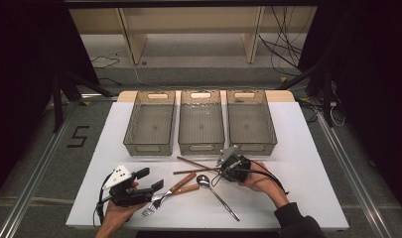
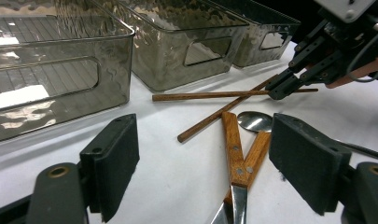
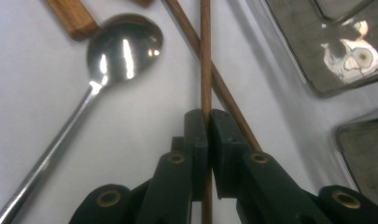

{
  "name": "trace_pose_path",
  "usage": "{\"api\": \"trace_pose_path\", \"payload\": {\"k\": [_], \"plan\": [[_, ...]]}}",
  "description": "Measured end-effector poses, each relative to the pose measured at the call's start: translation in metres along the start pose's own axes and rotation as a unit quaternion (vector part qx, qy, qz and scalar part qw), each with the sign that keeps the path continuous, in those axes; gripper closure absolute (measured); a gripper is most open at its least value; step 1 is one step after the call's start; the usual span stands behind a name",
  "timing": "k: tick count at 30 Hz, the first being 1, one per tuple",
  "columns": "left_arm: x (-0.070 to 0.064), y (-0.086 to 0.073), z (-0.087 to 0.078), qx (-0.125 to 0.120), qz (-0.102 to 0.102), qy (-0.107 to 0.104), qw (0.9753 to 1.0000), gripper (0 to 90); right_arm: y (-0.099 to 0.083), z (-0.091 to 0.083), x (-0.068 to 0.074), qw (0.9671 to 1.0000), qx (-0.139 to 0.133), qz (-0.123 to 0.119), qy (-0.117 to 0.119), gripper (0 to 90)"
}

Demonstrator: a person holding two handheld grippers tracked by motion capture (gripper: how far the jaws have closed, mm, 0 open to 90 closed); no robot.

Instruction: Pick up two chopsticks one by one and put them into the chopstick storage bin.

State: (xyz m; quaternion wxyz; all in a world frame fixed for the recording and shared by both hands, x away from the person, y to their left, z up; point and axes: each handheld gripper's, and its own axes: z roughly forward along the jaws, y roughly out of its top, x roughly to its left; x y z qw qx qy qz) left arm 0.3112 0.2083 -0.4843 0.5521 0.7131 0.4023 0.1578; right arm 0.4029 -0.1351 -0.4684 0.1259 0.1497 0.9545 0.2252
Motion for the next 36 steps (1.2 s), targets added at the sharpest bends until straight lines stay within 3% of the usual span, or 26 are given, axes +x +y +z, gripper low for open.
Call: {"api": "trace_pose_path", "payload": {"k": [3, 10, 11, 13, 14, 21, 23, 25, 26, 28, 29, 30, 36], "plan": [[0.000, 0.000, 0.000, -0.001, 0.000, 0.000, 1.0000, 23.9, 0.000, -0.003, 0.002, 0.9999, -0.007, -0.008, -0.003, 86.4], [0.000, 0.000, 0.000, -0.004, -0.003, 0.003, 1.0000, 24.0, 0.007, -0.025, 0.010, 0.9984, -0.055, -0.015, 0.000, 86.4], [0.001, 0.000, -0.001, -0.005, -0.002, 0.004, 1.0000, 23.9, 0.012, -0.031, 0.013, 0.9972, -0.073, -0.010, 0.003, 86.4], [0.001, 0.000, -0.001, -0.006, -0.003, 0.005, 1.0000, 23.9, 0.016, -0.034, 0.014, 0.9965, -0.084, -0.007, 0.006, 86.4], [0.001, 0.000, -0.001, -0.007, -0.003, 0.005, 1.0000, 23.9, 0.024, -0.039, 0.016, 0.9946, -0.103, 0.000, 0.006, 86.4], [0.001, 0.001, -0.002, -0.012, -0.006, 0.008, 0.9999, 23.9, 0.066, -0.041, 0.010, 0.9872, -0.148, 0.059, -0.015, 86.4], [0.002, 0.001, -0.003, -0.013, -0.005, 0.009, 0.9999, 23.9, 0.072, -0.039, 0.007, 0.9862, -0.149, 0.070, -0.015, 86.4], [0.002, 0.001, -0.003, -0.014, -0.005, 0.011, 0.9998, 24.0, 0.089, -0.031, 0.000, 0.9845, -0.144, 0.097, -0.025, 86.4], [0.002, 0.001, -0.004, -0.014, -0.004, 0.011, 0.9998, 24.0, 0.089, -0.031, 0.000, 0.9845, -0.144, 0.097, -0.025, 86.4], [0.002, 0.001, -0.004, -0.016, -0.006, 0.012, 0.9998, 23.9, 0.102, -0.023, -0.009, 0.9796, -0.151, 0.129, -0.030, 86.3], [0.002, 0.001, -0.004, -0.016, -0.006, 0.013, 0.9998, 23.9, 0.102, -0.023, -0.009, 0.9796, -0.151, 0.129, -0.030, 86.3], [0.002, 0.001, -0.004, -0.017, -0.006, 0.013, 0.9998, 23.9, 0.110, -0.018, -0.014, 0.9755, -0.153, 0.154, -0.034, 86.3], [0.002, 0.001, -0.004, -0.018, -0.007, 0.012, 0.9997, 23.9, 0.132, -0.007, -0.026, 0.9717, -0.140, 0.183, -0.052, 86.4]]}}
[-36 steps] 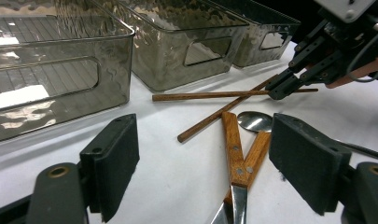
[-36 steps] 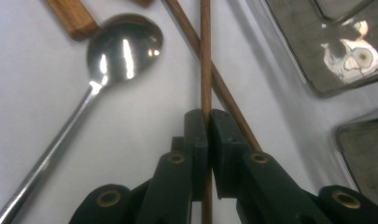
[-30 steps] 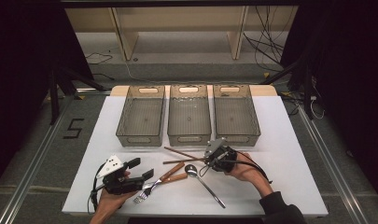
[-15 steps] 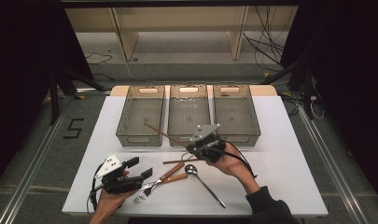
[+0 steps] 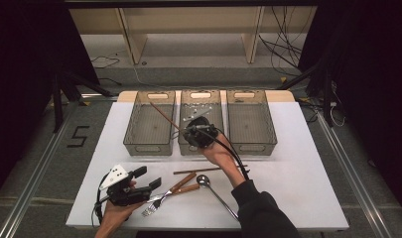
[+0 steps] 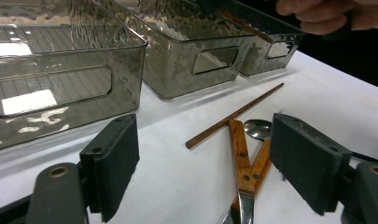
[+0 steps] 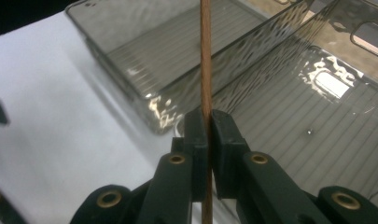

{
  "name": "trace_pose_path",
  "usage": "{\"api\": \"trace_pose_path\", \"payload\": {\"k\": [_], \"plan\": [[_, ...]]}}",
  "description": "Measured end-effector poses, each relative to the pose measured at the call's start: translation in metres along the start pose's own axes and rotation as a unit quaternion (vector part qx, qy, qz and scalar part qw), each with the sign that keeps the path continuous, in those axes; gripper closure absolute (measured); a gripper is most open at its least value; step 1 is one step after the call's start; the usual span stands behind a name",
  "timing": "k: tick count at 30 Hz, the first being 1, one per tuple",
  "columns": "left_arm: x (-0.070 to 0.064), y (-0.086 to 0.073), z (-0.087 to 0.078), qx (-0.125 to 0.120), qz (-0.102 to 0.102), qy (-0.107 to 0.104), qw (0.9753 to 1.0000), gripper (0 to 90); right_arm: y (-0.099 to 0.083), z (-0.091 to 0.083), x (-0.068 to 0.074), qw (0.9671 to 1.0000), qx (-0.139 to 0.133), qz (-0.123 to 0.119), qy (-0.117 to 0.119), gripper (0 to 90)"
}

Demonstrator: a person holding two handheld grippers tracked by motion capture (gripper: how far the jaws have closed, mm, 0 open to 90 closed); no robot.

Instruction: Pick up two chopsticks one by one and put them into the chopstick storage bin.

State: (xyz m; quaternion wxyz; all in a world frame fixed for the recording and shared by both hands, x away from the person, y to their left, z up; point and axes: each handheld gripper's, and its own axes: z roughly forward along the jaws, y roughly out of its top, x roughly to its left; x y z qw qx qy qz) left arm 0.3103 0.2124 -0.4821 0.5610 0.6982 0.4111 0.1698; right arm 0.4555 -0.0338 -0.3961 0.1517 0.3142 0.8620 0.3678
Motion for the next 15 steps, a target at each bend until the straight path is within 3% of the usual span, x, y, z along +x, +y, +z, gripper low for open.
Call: {"api": "trace_pose_path", "payload": {"k": [6, 15], "plan": [[0.000, 0.000, 0.000, -0.002, 0.002, 0.000, 1.0000, 23.9, 0.024, 0.017, -0.005, 0.9992, 0.014, 0.029, -0.022, 86.3], [0.001, 0.001, -0.001, -0.002, 0.003, -0.002, 1.0000, 23.9, 0.049, 0.044, -0.013, 0.9969, 0.040, 0.062, -0.027, 86.3]]}}
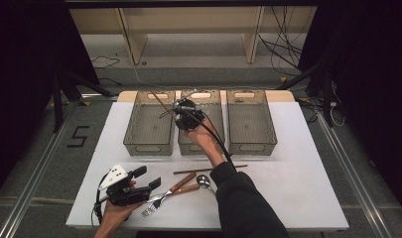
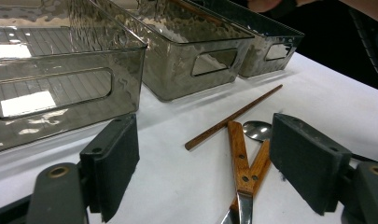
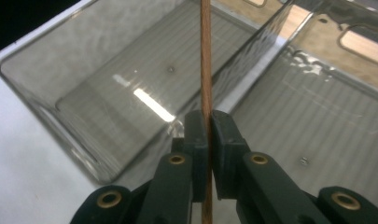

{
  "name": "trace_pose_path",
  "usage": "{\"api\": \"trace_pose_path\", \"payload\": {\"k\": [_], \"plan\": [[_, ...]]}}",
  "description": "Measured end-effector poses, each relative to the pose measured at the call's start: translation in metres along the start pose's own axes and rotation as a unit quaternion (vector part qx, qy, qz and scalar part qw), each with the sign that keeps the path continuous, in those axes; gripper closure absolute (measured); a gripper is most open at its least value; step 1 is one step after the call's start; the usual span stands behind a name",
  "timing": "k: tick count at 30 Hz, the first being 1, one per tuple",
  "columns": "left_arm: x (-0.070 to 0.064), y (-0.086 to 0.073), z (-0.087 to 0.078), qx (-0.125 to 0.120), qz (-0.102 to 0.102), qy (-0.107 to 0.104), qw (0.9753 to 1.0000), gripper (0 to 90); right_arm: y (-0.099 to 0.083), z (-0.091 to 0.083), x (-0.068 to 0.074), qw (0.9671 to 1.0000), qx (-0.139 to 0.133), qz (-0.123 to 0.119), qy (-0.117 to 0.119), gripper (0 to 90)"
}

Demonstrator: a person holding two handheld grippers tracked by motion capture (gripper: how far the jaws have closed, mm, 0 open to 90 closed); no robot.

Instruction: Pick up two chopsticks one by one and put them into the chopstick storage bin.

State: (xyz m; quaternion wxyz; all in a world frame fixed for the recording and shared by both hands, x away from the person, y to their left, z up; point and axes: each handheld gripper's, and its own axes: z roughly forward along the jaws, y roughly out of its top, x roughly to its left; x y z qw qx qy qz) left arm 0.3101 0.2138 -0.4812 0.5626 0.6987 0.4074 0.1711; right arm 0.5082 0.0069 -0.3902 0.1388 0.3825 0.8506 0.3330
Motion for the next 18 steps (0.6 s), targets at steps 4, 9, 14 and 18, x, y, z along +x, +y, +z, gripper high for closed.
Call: {"api": "trace_pose_path", "payload": {"k": [4, 9, 14, 18], "plan": [[0.000, 0.000, 0.000, -0.001, -0.001, -0.001, 1.0000, 23.9, 0.010, 0.010, 0.005, 0.9999, 0.012, 0.004, -0.004, 86.3], [0.000, 0.000, -0.001, -0.001, -0.001, -0.002, 1.0000, 24.0, 0.019, 0.020, 0.012, 0.9997, 0.018, 0.016, 0.000, 86.3], [0.000, 0.000, -0.001, -0.001, 0.000, -0.002, 1.0000, 23.9, 0.026, 0.027, 0.018, 0.9994, 0.027, 0.020, -0.004, 86.3], [-0.001, 0.001, -0.001, -0.002, 0.001, -0.003, 1.0000, 24.0, 0.029, 0.031, 0.019, 0.9992, 0.031, 0.024, -0.004, 86.3]]}}
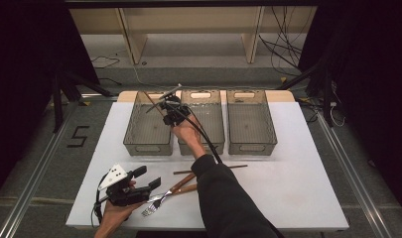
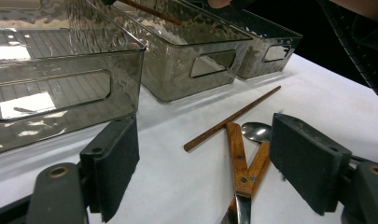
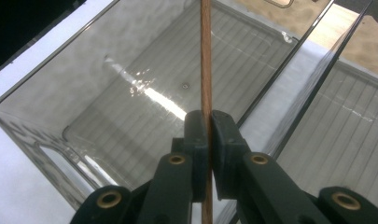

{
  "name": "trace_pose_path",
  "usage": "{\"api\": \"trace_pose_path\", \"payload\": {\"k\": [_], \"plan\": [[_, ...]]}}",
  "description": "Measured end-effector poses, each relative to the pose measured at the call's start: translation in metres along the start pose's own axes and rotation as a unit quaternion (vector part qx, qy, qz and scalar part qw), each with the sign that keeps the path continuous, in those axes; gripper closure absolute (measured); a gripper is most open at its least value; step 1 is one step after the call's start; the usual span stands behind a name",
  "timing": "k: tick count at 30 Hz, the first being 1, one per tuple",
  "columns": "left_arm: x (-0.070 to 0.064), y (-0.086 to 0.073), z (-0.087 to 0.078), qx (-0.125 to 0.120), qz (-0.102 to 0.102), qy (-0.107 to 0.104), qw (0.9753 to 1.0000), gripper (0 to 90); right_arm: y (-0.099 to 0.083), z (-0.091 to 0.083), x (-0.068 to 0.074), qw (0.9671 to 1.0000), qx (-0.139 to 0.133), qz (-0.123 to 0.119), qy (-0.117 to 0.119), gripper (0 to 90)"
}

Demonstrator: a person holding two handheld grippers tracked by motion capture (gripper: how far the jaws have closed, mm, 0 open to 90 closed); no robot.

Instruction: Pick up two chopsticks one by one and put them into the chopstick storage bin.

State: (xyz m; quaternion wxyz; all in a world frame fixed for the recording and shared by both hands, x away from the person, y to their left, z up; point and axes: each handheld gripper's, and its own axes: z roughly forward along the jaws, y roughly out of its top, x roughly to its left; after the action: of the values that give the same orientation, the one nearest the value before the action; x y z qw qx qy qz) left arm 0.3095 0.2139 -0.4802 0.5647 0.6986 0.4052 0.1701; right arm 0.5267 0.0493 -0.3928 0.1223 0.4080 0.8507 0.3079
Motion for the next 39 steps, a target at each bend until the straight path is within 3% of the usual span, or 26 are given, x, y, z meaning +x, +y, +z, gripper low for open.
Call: {"api": "trace_pose_path", "payload": {"k": [39], "plan": [[-0.001, 0.000, 0.000, -0.003, 0.002, -0.001, 1.0000, 23.9, 0.012, 0.018, 0.017, 0.9995, 0.018, 0.024, 0.000, 86.0]]}}
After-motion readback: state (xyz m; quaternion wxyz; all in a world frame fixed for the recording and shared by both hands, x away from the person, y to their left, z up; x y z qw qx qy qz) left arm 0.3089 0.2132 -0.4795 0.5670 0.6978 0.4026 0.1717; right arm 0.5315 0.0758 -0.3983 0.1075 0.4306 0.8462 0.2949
